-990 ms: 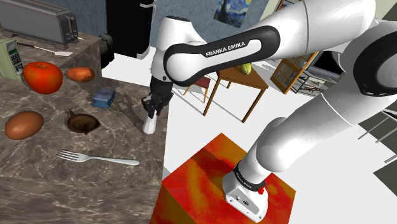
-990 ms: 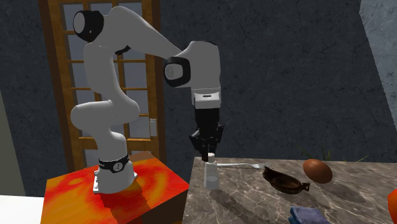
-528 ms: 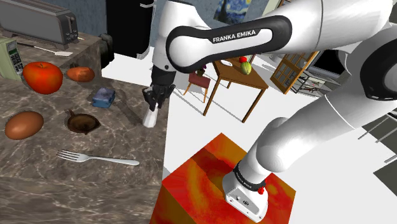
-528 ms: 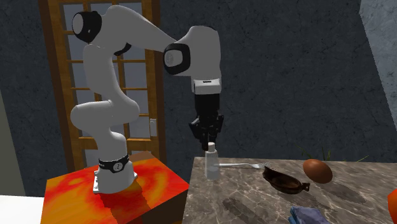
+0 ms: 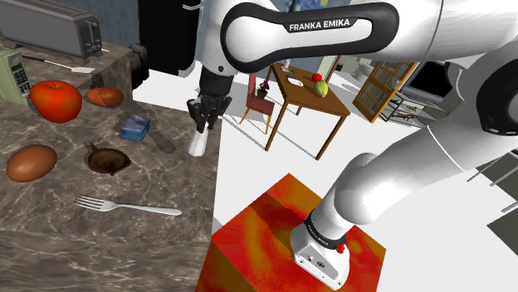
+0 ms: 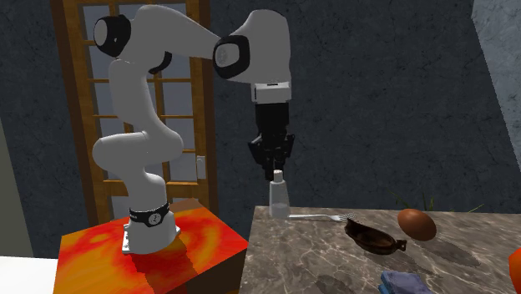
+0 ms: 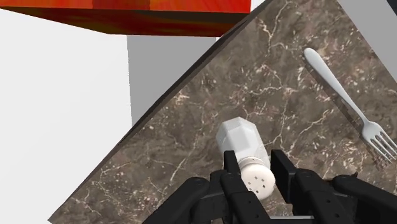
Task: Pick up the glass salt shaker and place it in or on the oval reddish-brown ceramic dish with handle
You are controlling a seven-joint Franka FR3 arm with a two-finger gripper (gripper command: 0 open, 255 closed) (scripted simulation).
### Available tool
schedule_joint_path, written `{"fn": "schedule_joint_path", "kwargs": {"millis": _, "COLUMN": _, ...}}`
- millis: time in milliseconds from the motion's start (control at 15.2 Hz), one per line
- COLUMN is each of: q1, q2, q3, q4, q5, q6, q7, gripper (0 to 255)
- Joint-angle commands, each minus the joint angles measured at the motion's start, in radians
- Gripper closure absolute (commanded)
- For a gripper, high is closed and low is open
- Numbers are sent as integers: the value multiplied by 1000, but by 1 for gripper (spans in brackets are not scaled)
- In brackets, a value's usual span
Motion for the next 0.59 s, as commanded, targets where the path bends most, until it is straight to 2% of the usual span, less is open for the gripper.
{"fn": "schedule_joint_path", "kwargs": {"millis": 0, "q1": 0, "q2": -7, "q3": -2, "q4": 20, "q5": -1, "q6": -28, "q7": 1, "gripper": 255}}
{"fn": "schedule_joint_path", "kwargs": {"millis": 264, "q1": -1, "q2": -16, "q3": -7, "q4": 55, "q5": -2, "q6": -71, "q7": 2, "gripper": 255}}
{"fn": "schedule_joint_path", "kwargs": {"millis": 528, "q1": 0, "q2": 124, "q3": 47, "q4": 215, "q5": -37, "q6": -89, "q7": 83, "gripper": 255}}
